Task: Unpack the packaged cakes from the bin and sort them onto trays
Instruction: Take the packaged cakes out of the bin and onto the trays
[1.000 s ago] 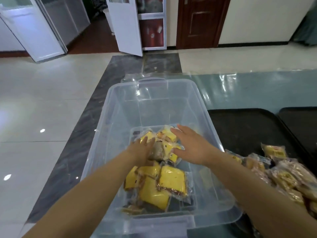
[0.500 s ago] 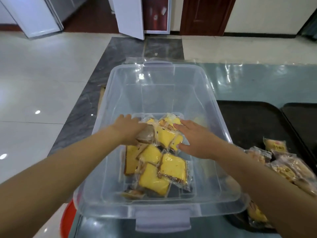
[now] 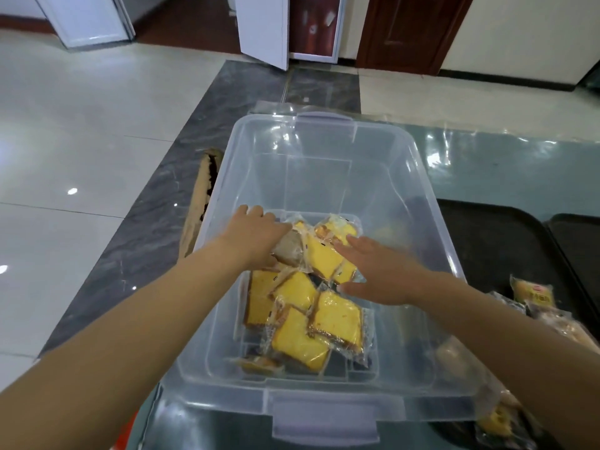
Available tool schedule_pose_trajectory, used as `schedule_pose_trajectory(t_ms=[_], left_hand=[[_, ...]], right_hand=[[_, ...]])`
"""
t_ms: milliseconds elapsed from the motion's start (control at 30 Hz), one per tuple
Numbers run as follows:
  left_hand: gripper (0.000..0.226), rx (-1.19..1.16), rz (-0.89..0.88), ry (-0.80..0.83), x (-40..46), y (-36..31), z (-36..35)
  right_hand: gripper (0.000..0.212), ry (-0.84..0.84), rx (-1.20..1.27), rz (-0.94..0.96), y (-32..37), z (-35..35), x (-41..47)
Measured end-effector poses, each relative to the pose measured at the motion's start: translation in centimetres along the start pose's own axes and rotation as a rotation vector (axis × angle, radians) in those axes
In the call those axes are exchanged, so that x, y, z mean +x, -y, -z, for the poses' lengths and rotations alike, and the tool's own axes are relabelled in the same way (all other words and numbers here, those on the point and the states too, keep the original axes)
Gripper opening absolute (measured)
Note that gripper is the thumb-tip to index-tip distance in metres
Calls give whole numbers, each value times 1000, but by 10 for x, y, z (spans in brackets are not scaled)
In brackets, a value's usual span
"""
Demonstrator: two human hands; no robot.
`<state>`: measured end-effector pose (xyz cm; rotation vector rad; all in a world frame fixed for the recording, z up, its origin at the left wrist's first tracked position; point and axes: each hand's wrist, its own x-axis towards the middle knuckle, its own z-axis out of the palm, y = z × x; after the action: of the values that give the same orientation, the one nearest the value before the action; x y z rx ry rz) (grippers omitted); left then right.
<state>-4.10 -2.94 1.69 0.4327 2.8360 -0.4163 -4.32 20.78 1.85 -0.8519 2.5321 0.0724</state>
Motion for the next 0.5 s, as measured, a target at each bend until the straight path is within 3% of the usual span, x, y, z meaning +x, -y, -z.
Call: schedule_pose_trajectory(t_ms=[300,500], left_hand=[[61,43,97,-84,3,3,3],[53,131,152,-52,6,6,2]], right_hand=[[91,167,-137,142,24,-32,32],[97,164,-256,492,62,-64,33]])
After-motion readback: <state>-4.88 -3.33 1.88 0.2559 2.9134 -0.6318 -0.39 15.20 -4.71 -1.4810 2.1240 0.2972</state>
